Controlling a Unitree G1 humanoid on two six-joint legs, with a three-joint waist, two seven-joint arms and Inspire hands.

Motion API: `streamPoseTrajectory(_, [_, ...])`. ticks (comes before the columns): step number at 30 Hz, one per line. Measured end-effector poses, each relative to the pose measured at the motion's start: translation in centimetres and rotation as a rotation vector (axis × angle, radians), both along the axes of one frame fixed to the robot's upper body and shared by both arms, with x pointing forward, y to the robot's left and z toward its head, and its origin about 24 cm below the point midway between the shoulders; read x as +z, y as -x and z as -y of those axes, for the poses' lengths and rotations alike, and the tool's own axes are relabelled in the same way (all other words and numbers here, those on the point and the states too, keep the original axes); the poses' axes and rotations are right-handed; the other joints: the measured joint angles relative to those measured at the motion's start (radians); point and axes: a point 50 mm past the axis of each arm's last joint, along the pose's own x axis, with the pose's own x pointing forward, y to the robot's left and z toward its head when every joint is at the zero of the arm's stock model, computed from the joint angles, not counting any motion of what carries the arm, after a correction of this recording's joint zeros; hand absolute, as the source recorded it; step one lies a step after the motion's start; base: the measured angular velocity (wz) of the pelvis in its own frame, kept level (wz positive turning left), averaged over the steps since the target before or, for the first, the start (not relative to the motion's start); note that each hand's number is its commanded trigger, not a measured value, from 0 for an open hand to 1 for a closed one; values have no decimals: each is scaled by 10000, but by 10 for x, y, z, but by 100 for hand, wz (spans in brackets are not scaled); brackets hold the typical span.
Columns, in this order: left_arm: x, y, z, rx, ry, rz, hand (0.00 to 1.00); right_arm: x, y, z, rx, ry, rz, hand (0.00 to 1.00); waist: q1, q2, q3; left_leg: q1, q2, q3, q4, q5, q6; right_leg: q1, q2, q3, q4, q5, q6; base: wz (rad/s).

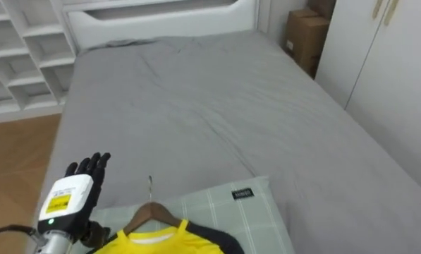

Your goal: Hang clothes

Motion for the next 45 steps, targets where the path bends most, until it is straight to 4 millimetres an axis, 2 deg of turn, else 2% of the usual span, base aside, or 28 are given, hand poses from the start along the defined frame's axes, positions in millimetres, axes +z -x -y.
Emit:
streamPoseTrajectory(1, [-1,1,-7,443,269,-67,0,0,-2,0,279,20,-111,0,206,-96,-73,50,-82,-313,13,-32,-11,133,-69,-70,-258,78,-61,-70])
streamPoseTrajectory(3, [0,1,-16,997,403,-71,0,0,-11,0,772,151,-57,0,170,-69,-33,-65,-241,-343,70,-76,-27,366,-175,-179,-574,224,-89,-20])
streamPoseTrajectory(4, [0,1,-16,996,498,-69,0,0,-11,0,834,202,-118,0,-80,-58,-40,-37,-271,-229,52,-74,-24,457,-226,-191,-567,219,-81,32])
streamPoseTrajectory(5, [0,1,-15,963,533,-42,0,0,-10,0,839,220,-141,0,-147,-43,-51,0,-271,-190,36,-68,-15,487,-196,-195,-529,213,-72,39])
streamPoseTrajectory(7, [3,-1,-11,922,788,55,0,-1,0,-1,882,165,-582,0,-41,-15,-41,235,-204,-230,39,-50,6,225,-149,-260,26,108,47,-7])
streamPoseTrajectory(8, [2,-1,-11,973,955,29,0,-1,-1,-1,972,141,-650,0,7,-21,-48,245,-216,-238,65,-51,5,254,-160,-291,22,109,45,-21])
streamPoseTrajectory(9, [3,-1,-12,1054,1097,40,0,-1,-2,-2,1145,128,-692,0,-3,-18,-88,212,-264,-244,66,-55,2,372,-206,-319,-73,115,43,0])
streamPoseTrajectory(14, [5,-3,-7,1190,2106,71,0,-1,-4,-1,1370,135,-800,0,-32,50,-87,272,-288,-53,31,-53,6,371,-244,-325,50,114,43,3])
streamPoseTrajectory(15, [4,-3,-7,1278,2418,-33,0,-1,-6,-1,1397,158,-755,0,-22,121,-36,317,-197,-181,28,-51,9,179,-200,-386,464,111,45,-13])
streamPoseTrajectory(16, [3,-3,-6,1315,2652,-96,0,0,-7,0,1416,191,-727,0,-30,300,76,365,-36,-633,27,-21,50,-358,-89,-431,1270,-26,63,-11])
streamPoseTrajectory(17, [2,-3,-6,1345,2810,-186,0,0,-8,-1,1436,209,-688,0,-46,363,95,363,55,-958,19,-23,48,-576,15,-313,1533,-204,-36,-26])
streamPoseTrajectory(18, [0,-1,-9,1485,2946,-356,0,-1,-14,-4,1674,178,-587,0,25,338,48,246,106,-1358,70,-36,34,-757,188,380,473,-247,-163,-36])
streamPoseTrajectory(19, [-2,-1,-18,1727,2852,-560,0,-2,-24,-10,2044,103,-398,0,-21,135,33,34,-22,-1312,147,-164,-117,-816,53,386,-267,517,-174,-22])
streamPoseTrajectory(20, [-6,1,-17,1760,2891,-833,0,-2,-24,-10,2139,165,-375,0,-197,229,44,-7,39,-1249,164,-256,-185,-774,81,191,-279,526,-178,25])
streamPoseTrajectory(21, [-11,2,-10,1582,3050,-1287,0,-2,-23,-9,2226,271,-409,0,-406,304,34,-29,85,-779,123,-301,-212,-736,113,112,-199,527,-180,54])
streamPoseTrajectory(22, [-13,2,-5,1376,3223,-1512,0,-2,-21,-10,2220,281,-526,0,-472,289,41,-6,132,-281,92,-277,-225,-631,116,293,-208,525,-178,51])
streamPoseTrajectory(24, [-15,2,0,1286,3371,-1605,0,-2,-19,-10,2247,242,-571,0,-560,289,41,70,143,213,11,-194,-215,-579,150,411,-188,506,-153,35])
streamPoseTrajectory(25, [-16,2,2,1201,3375,-1729,0,-3,-16,-10,2229,150,-674,0,-510,223,56,164,127,318,9,-191,-213,-539,170,350,-196,493,-137,12])
streamPoseTrajectory(28, [-20,4,3,1100,3462,-2255,0,-3,-15,-11,2227,17,-692,0,-277,146,80,218,87,320,25,-219,-179,-430,198,145,-231,492,-137,-1])
streamPoseTrajectory(33, [-22,5,4,980,3658,-2659,0,-3,-12,-11,2170,-116,-943,0,-244,153,75,123,-19,506,57,-250,-131,-467,105,128,-222,380,-35,6])
streamPoseTrajectory(35, [-25,6,4,1027,3873,-2893,0,-3,-10,-11,2149,-166,-1047,0,-236,179,51,123,-17,568,64,-312,-32,-481,118,131,-180,322,-41,2])
streamPoseTrajectory(37, [-33,11,3,1191,4097,-3337,0,-3,-4,-11,2080,-218,-1290,0,-211,151,-45,137,-31,577,95,-320,-18,-538,110,145,-14,292,-29,0])
streamPoseTrajectory(38, [-35,12,3,1277,4225,-3413,0,-3,-2,-11,2057,-223,-1351,0,-212,143,-64,137,-39,580,97,-321,-16,-576,105,149,23,266,-30,-4])
streamPoseTrajectory(41, [-42,16,1,1565,4542,-3713,0,-3,-1,-11,2030,-200,-1462,0,-200,97,-72,125,-46,600,120,-319,-11,-660,100,159,159,250,-41,-1])
streamPoseTrajectory(45, [-43,16,2,1612,4719,-3745,0,-3,-7,-10,2107,-4,-1216,0,-161,10,-125,-78,-40,618,244,-318,-12,-919,90,142,390,213,-79,-2])
